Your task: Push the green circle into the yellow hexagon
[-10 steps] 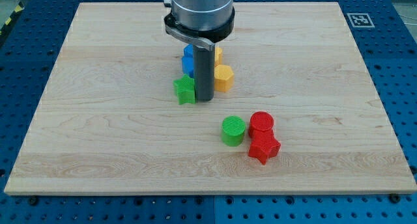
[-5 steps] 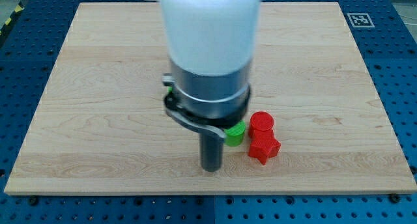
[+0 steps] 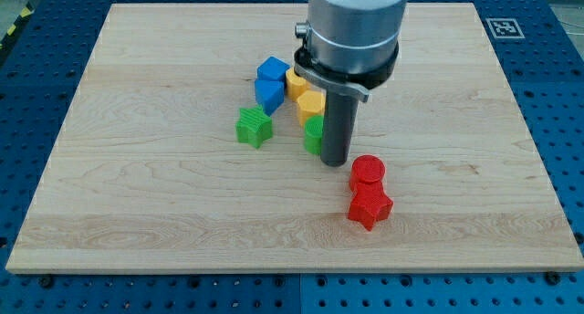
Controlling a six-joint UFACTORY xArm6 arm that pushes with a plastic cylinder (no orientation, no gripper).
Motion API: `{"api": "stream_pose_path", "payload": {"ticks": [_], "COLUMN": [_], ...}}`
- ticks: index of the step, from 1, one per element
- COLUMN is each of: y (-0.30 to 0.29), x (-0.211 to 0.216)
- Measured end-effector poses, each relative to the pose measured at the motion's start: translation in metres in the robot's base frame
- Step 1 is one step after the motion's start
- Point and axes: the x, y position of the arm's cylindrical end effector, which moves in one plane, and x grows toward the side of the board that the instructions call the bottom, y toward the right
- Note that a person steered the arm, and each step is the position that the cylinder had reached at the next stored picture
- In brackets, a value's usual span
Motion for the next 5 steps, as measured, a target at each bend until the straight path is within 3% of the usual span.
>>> {"api": "stream_pose_path", "payload": {"ticks": [1, 3, 5], "y": [-0.011, -0.013, -0.077], "x": [-0.015, -0.007, 0.011]}}
